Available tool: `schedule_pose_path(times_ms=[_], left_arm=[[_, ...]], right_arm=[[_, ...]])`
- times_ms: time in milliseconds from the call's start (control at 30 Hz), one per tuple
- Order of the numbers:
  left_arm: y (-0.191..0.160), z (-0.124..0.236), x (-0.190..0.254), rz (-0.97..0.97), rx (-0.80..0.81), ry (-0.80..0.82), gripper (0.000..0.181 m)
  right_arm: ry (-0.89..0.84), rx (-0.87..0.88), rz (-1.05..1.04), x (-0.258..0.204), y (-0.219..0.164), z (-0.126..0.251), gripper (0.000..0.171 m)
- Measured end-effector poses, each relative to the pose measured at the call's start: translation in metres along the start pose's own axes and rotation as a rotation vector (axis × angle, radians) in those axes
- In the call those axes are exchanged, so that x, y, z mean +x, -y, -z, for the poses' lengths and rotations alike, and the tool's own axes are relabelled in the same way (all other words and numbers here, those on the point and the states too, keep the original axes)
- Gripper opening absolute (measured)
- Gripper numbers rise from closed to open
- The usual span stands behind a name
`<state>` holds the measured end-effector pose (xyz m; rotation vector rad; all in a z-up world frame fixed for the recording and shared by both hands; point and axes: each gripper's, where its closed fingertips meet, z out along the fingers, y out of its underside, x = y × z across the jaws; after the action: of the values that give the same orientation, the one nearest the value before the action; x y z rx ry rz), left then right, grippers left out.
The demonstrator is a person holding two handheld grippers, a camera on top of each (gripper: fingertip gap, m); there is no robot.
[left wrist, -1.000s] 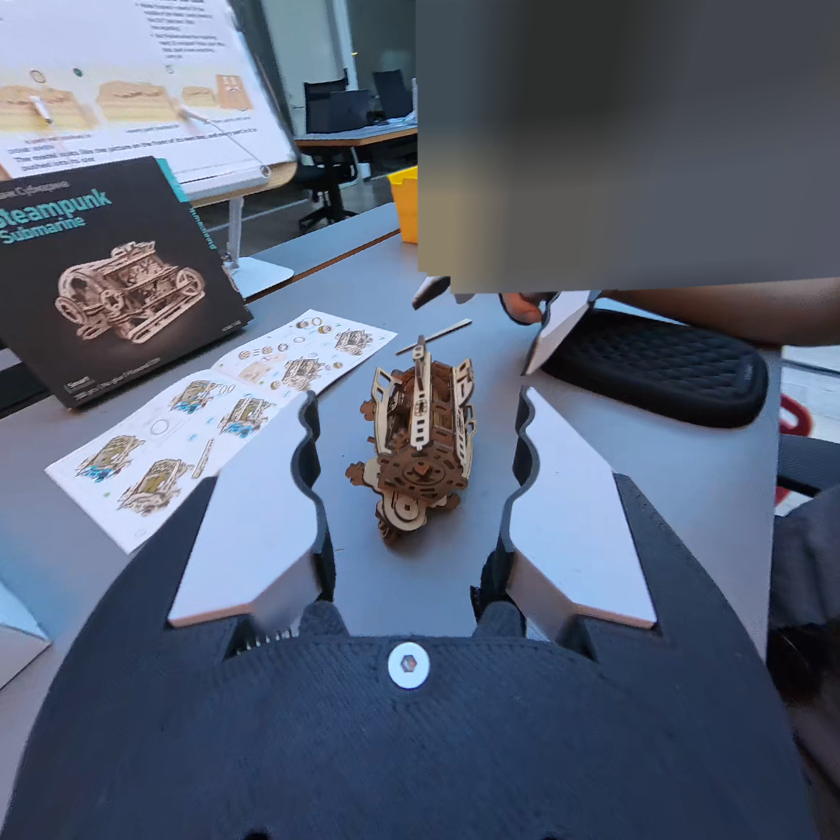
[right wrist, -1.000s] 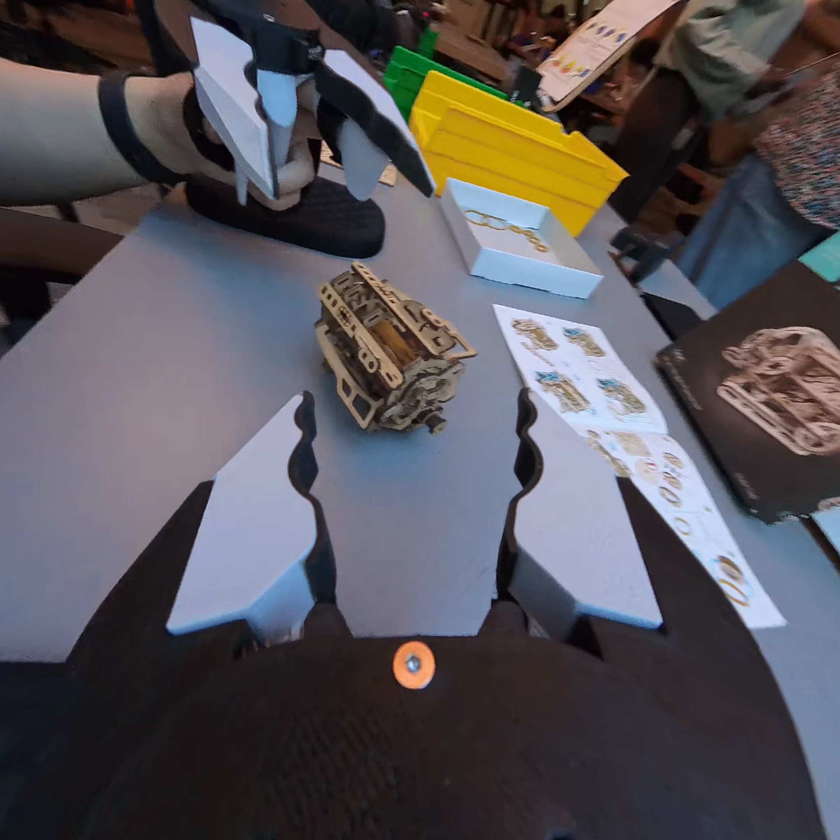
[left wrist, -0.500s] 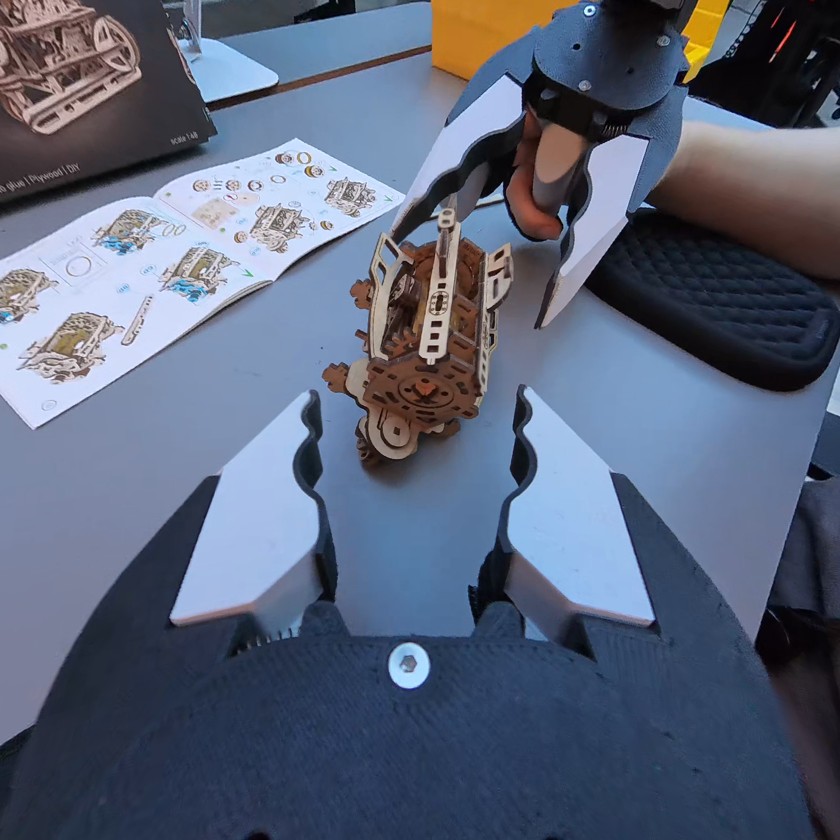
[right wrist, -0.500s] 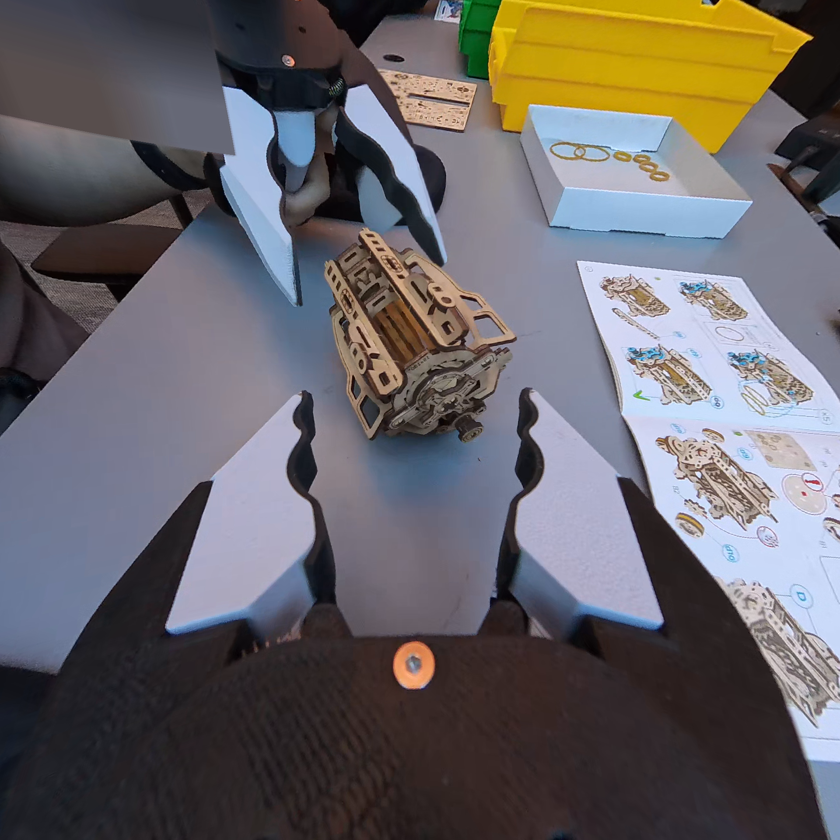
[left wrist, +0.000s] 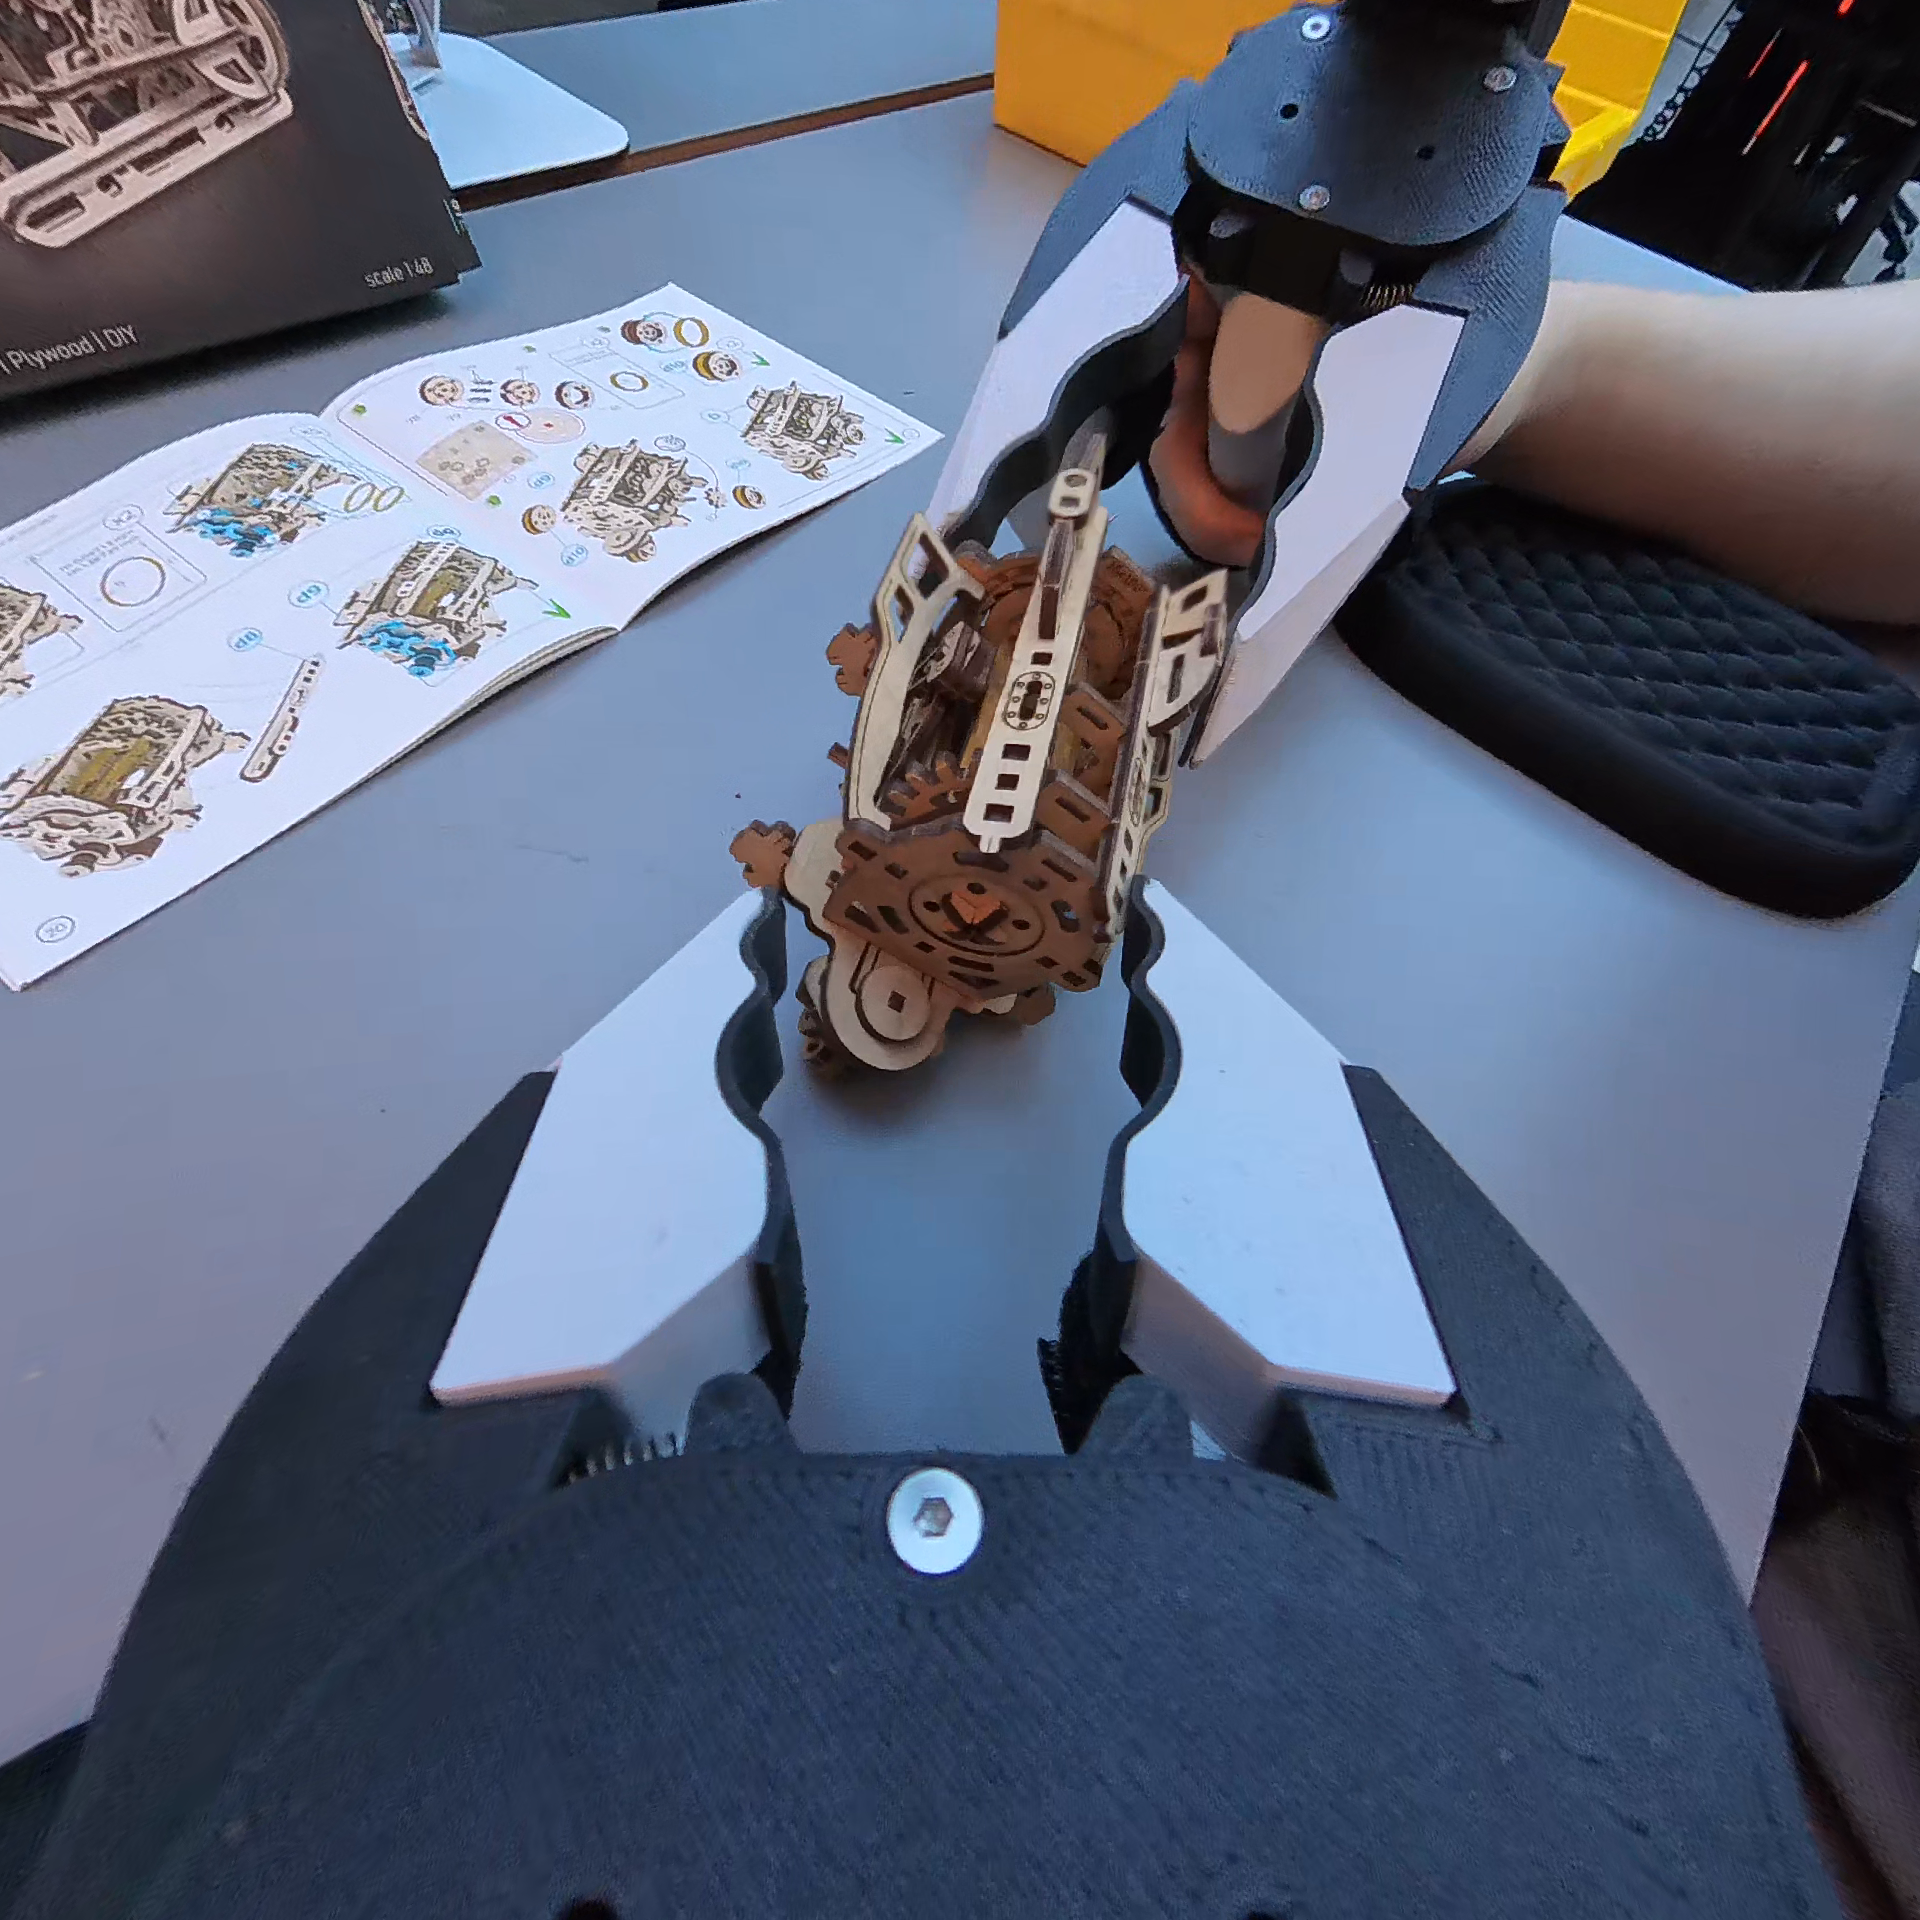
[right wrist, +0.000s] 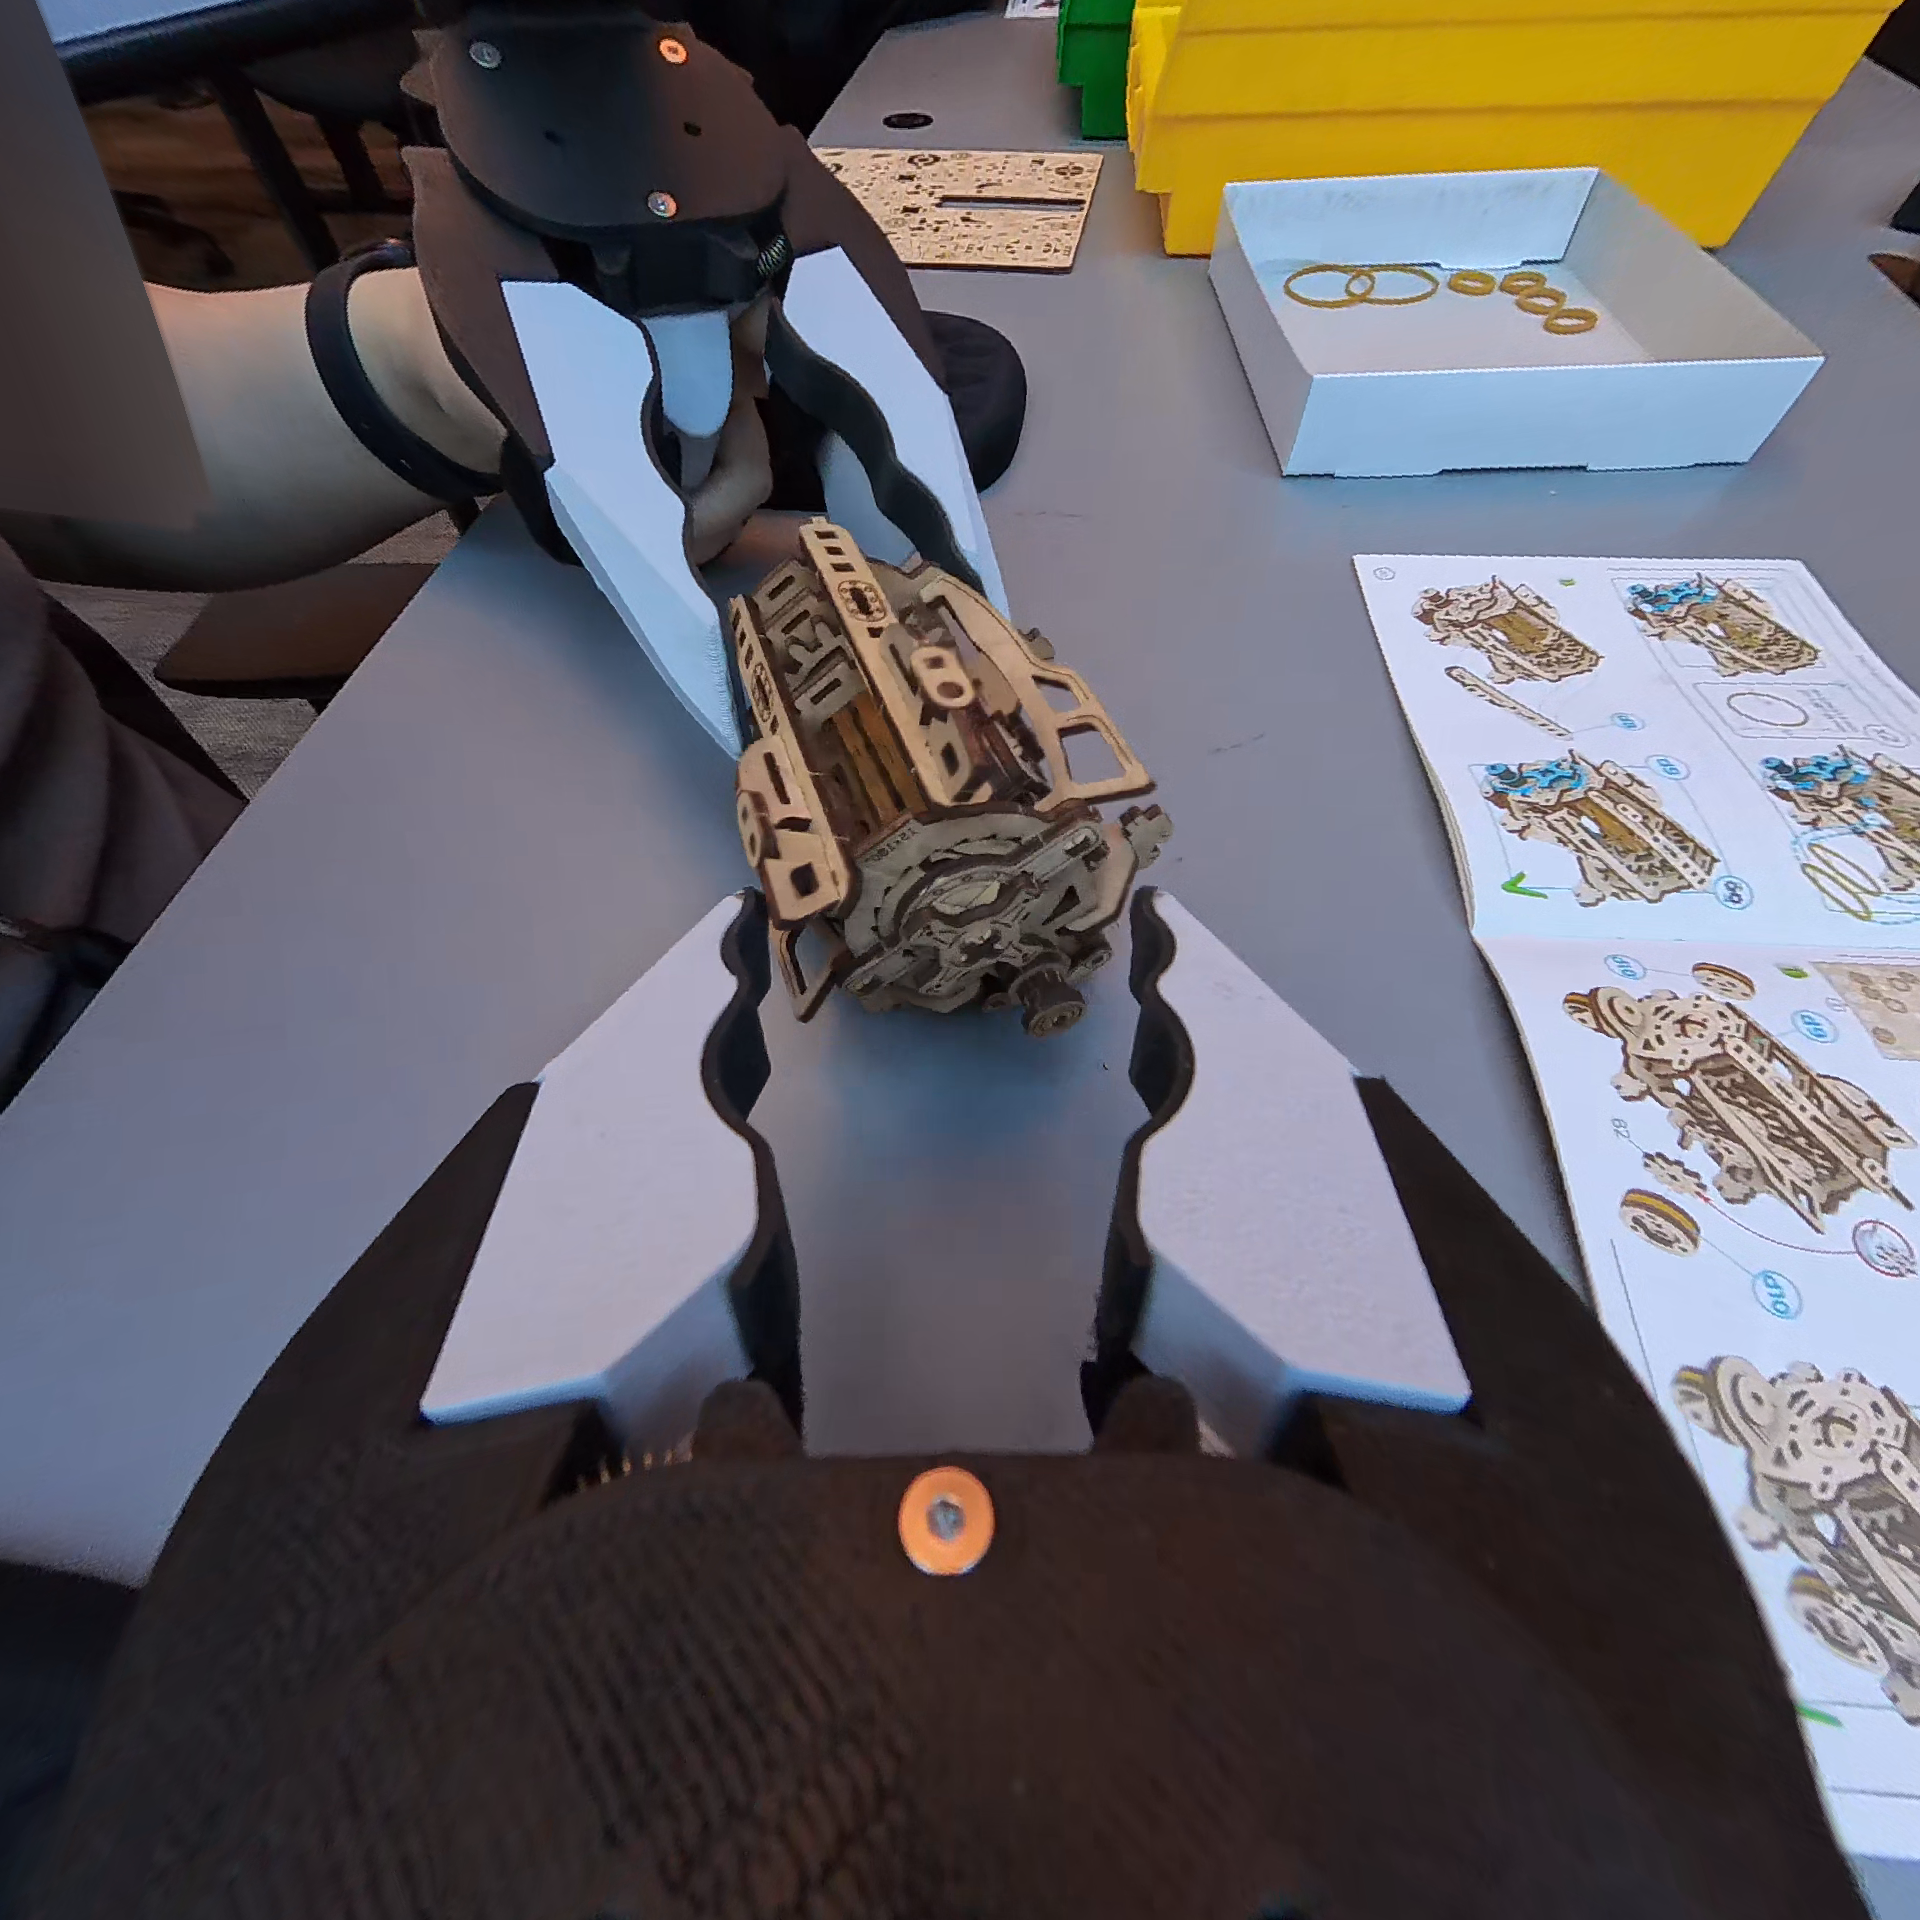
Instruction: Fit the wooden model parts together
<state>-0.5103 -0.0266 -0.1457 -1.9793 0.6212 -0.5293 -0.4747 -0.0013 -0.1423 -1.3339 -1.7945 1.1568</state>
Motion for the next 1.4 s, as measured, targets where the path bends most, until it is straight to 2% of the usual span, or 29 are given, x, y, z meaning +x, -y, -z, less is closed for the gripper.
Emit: schedule_pose_path(times_ms=[233, 667, 800, 933, 1033, 1200, 1400], left_arm=[[0.002, -0.001, -0.004, 0.041, 0.0, -0.034, 0.062], [0.01, -0.008, -0.017, 0.226, -0.021, -0.163, 0.062], [0.011, -0.009, -0.02, 0.279, -0.01, -0.187, 0.062], [0.012, -0.01, -0.022, 0.317, -0.01, -0.206, 0.062], [0.013, -0.01, -0.024, 0.358, -0.012, -0.22, 0.062], [0.013, -0.011, -0.026, 0.391, -0.007, -0.238, 0.062], [0.014, -0.012, -0.026, 0.421, -0.001, -0.246, 0.062]], right_arm=[[0.002, -0.017, 0.026, 0.001, -0.002, -0.005, 0.069], [0.015, 0.003, -0.132, 0.014, 0.002, -0.002, 0.065], [0.024, 0.034, -0.107, 0.011, 0.003, 0.003, 0.079], [0.001, -0.016, -0.038, 0.008, -0.003, -0.002, 0.09], [-0.027, -0.036, -0.032, 0.009, -0.004, -0.009, 0.089], [-0.057, -0.033, -0.084, 0.017, -0.002, -0.011, 0.074], [-0.051, -0.028, -0.112, 0.018, -0.002, -0.01, 0.074]])
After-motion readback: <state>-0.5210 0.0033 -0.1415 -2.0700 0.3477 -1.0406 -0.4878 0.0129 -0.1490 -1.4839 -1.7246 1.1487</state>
